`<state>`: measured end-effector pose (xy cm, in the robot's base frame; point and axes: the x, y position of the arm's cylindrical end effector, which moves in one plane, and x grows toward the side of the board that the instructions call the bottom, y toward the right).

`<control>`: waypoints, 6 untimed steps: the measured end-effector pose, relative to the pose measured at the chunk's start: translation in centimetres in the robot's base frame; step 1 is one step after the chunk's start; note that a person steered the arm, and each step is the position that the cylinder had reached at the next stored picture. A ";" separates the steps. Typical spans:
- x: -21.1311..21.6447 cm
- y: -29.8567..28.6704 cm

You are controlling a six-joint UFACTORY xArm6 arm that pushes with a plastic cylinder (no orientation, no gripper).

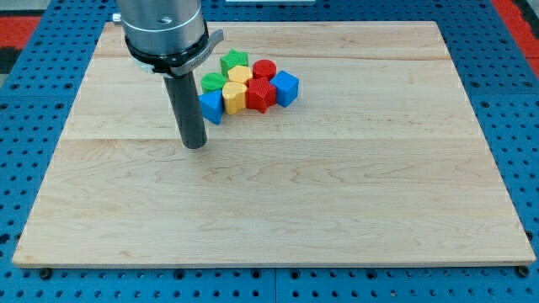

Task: Slightly move the triangle into the green circle

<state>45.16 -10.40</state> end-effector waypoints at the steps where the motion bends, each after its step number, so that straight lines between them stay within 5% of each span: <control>1: 0.0 0.2; 6: -4.7 2.9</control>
